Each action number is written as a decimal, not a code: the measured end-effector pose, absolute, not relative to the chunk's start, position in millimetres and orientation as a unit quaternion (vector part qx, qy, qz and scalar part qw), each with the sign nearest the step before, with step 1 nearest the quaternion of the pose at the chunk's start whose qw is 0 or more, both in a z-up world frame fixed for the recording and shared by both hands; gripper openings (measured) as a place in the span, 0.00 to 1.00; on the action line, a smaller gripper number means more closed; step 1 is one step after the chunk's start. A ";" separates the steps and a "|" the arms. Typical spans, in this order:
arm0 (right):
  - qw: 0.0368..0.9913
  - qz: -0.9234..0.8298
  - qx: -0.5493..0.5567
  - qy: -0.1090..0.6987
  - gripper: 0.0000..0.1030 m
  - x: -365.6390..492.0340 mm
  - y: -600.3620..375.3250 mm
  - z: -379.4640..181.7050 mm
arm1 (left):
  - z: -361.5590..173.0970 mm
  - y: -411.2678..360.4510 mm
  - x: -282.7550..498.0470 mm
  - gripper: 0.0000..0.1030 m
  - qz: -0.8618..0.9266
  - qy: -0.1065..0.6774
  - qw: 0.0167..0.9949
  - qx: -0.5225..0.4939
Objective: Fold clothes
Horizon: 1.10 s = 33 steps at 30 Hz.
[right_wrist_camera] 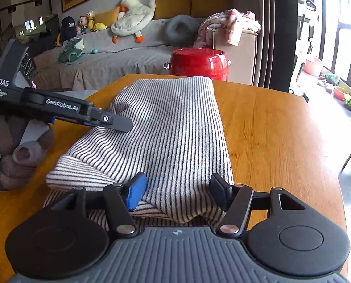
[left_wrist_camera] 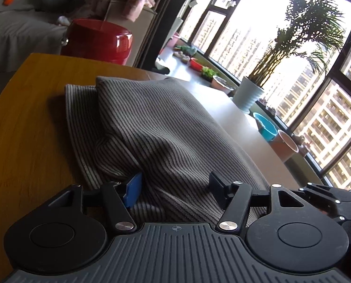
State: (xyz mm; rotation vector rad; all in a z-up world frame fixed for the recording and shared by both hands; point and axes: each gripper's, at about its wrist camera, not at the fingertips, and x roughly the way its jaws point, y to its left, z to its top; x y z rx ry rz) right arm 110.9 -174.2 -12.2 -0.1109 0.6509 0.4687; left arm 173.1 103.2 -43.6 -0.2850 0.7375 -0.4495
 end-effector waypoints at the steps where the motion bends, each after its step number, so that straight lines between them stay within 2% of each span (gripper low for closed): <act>1: 0.920 0.227 -0.052 0.317 0.60 107.9 -174.6 -11.9 | -43.9 100.3 173.5 0.65 -0.220 0.355 0.899 -0.133; 8: 0.920 0.220 -0.065 0.317 0.64 101.2 -171.6 -4.7 | -41.4 91.4 167.2 0.66 -0.218 0.349 0.905 -0.111; 13: 0.920 0.268 -0.080 0.274 0.64 90.3 -160.9 15.1 | -30.6 104.1 155.7 0.67 -0.205 0.343 0.908 -0.123; 16: 0.911 0.277 -0.095 0.291 0.66 92.3 -148.0 0.5 | -22.9 109.3 146.9 0.67 -0.211 0.334 0.909 -0.135; 19: 0.912 0.272 -0.087 0.296 0.74 95.8 -146.1 -14.3 | -26.0 104.7 141.4 0.67 -0.221 0.337 0.904 -0.140; 33: 0.911 0.268 -0.070 0.305 0.77 71.8 -160.2 -16.1 | -35.0 91.0 128.4 0.74 -0.231 0.341 0.903 -0.123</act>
